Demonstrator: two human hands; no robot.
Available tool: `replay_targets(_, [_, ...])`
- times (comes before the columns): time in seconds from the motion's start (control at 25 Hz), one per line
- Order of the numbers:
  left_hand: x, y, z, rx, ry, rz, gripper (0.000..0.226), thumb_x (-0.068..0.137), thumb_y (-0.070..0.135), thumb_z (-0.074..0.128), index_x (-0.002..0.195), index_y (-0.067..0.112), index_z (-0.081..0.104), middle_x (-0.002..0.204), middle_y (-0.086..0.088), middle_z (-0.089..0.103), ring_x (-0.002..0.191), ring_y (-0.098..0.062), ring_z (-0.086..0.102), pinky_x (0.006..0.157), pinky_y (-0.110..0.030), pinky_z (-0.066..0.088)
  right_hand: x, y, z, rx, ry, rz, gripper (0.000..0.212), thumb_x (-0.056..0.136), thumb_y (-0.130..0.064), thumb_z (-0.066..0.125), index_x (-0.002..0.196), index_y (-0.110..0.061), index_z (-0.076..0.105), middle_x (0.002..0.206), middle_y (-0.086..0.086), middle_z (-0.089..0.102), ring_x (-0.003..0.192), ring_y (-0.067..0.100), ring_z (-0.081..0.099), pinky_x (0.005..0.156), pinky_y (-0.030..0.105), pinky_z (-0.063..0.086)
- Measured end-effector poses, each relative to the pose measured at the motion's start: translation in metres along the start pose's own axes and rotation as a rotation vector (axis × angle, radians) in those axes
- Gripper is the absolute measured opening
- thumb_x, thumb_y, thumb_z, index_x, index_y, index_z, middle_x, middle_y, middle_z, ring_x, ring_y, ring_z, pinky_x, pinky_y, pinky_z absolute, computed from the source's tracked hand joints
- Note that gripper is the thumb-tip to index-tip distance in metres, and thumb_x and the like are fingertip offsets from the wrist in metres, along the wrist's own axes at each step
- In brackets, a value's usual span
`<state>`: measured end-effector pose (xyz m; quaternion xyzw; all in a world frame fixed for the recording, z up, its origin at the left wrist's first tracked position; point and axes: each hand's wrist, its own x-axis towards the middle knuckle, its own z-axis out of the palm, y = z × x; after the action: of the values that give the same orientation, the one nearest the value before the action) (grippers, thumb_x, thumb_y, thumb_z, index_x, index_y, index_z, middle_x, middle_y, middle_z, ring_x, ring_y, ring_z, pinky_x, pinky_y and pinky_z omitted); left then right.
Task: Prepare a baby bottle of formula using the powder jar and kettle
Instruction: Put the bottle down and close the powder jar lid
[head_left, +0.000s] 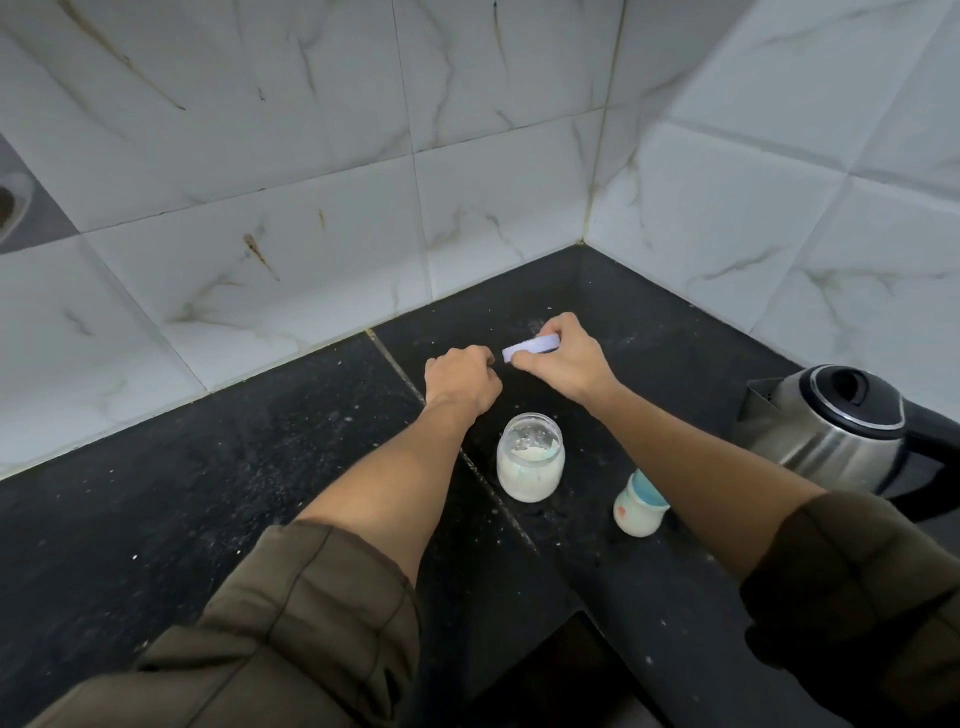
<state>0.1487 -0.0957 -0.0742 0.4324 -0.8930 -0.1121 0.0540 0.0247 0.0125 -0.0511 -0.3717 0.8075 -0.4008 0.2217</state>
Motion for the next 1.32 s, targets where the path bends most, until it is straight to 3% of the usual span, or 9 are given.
replay_targets(0.12, [-0.021,0.004,-0.008,-0.051,-0.01,-0.014,0.035,0.098,0.021,0.052,0.13,0.026,0.067,0.114,-0.007,0.074,0.108,-0.031,0.067,0.093,-0.041,0.049,-0.029,0.002,0.001,-0.087,0.02,-0.057,0.04,0.076,-0.039,0.085,0.095,-0.022,0.053,0.108,-0.001,0.061,0.101,0.02,0.06,0.071,0.026,0.047])
replay_targets(0.28, [-0.055,0.0,-0.002,-0.16,-0.07,-0.009,0.035,0.095,0.017,0.055,0.127,0.024,0.066,0.115,-0.005,0.073,0.105,-0.029,0.067,0.09,-0.041,0.056,-0.068,0.01,0.006,-0.203,0.033,-0.156,0.047,0.075,-0.041,0.089,0.076,-0.019,0.048,0.104,0.006,0.066,0.098,0.023,0.061,0.071,0.031,0.047])
replay_targets(0.44, [-0.081,-0.009,0.007,-0.345,-0.221,0.029,0.067,0.083,0.018,0.073,0.147,0.022,0.052,0.14,0.0,0.063,0.125,-0.024,0.06,0.104,-0.043,0.051,-0.094,0.021,0.008,-0.296,0.017,-0.167,0.046,0.076,-0.042,0.091,0.079,-0.021,0.051,0.111,0.001,0.067,0.105,0.023,0.06,0.077,0.035,0.049])
replay_targets(0.6, [-0.096,-0.007,0.022,-0.401,-0.291,0.079,0.086,0.067,0.022,0.087,0.144,0.026,0.049,0.128,0.003,0.064,0.115,-0.023,0.061,0.099,-0.041,0.052,-0.101,0.027,0.014,-0.409,-0.068,-0.147,0.051,0.08,-0.041,0.088,0.118,-0.022,0.061,0.132,0.003,0.063,0.118,0.025,0.056,0.087,0.034,0.045])
replay_targets(0.68, [-0.098,-0.004,0.029,-0.431,-0.258,0.065,0.084,0.065,0.03,0.092,0.139,0.027,0.052,0.12,0.005,0.066,0.109,-0.022,0.062,0.094,-0.041,0.052,-0.098,0.022,0.015,-0.525,-0.154,-0.146,0.082,0.084,-0.042,0.084,0.154,-0.022,0.046,0.149,0.01,0.055,0.134,0.03,0.051,0.105,0.04,0.045])
replay_targets(0.8, [-0.097,-0.005,0.039,-0.455,-0.222,0.026,0.082,0.063,0.042,0.095,0.133,0.027,0.055,0.115,0.005,0.067,0.105,-0.02,0.061,0.091,-0.041,0.052,-0.089,0.014,0.016,-0.679,-0.224,-0.128,0.093,0.089,-0.048,0.078,0.165,-0.02,0.031,0.154,0.013,0.046,0.139,0.033,0.049,0.11,0.042,0.044])
replay_targets(1.04, [-0.099,-0.01,0.051,-0.54,-0.146,0.002,0.092,0.055,0.051,0.098,0.133,0.026,0.055,0.115,0.008,0.066,0.107,-0.018,0.06,0.092,-0.037,0.052,-0.085,0.007,0.027,-0.794,-0.183,-0.046,0.072,0.083,-0.057,0.077,0.135,-0.011,0.056,0.129,0.008,0.051,0.105,0.026,0.06,0.081,0.035,0.049])
replay_targets(1.2, [-0.097,-0.011,0.051,-0.539,-0.143,-0.004,0.095,0.052,0.052,0.097,0.133,0.027,0.056,0.116,0.007,0.066,0.108,-0.019,0.061,0.094,-0.041,0.054,-0.088,0.006,0.025,-0.936,-0.115,-0.045,0.082,0.078,-0.078,0.066,0.128,-0.014,0.057,0.122,0.006,0.056,0.112,0.028,0.061,0.075,0.038,0.046])
replay_targets(1.32, [-0.096,-0.011,0.048,-0.508,-0.135,-0.003,0.091,0.052,0.054,0.096,0.13,0.027,0.058,0.115,0.006,0.066,0.107,-0.019,0.062,0.092,-0.041,0.055,-0.09,0.005,0.009,-0.924,-0.099,-0.007,0.08,0.074,-0.095,0.047,0.088,-0.017,0.061,0.087,-0.002,0.062,0.087,0.025,0.065,0.068,0.036,0.046])
